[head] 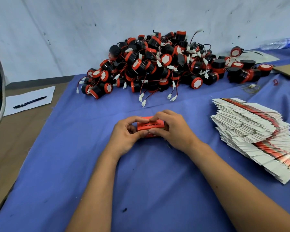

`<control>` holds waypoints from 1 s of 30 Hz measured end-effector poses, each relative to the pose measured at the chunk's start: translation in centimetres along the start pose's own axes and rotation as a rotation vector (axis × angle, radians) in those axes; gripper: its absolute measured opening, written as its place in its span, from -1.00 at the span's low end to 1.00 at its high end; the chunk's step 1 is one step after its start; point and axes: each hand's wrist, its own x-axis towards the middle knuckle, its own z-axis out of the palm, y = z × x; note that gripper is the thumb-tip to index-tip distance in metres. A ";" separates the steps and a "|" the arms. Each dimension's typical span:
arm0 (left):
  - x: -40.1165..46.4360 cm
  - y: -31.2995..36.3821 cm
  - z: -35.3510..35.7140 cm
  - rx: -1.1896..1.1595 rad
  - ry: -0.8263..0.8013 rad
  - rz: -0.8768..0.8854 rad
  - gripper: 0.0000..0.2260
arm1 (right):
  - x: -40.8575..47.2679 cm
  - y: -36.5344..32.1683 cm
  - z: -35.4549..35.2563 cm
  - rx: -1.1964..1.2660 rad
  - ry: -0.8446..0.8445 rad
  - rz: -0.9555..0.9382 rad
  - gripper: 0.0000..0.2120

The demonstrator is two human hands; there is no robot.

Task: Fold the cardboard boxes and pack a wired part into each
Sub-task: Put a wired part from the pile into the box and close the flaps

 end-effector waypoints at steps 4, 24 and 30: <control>-0.1 -0.2 -0.1 0.027 -0.023 0.008 -0.70 | 0.1 0.2 -0.1 -0.055 -0.002 -0.040 -0.72; -0.1 -0.4 -0.1 0.063 0.031 0.022 -0.40 | -0.2 -0.8 0.0 -0.071 0.112 -0.016 -0.76; -0.2 -0.2 0.0 0.023 0.038 0.021 -0.44 | -0.3 -0.8 -0.1 0.082 0.103 0.067 -0.77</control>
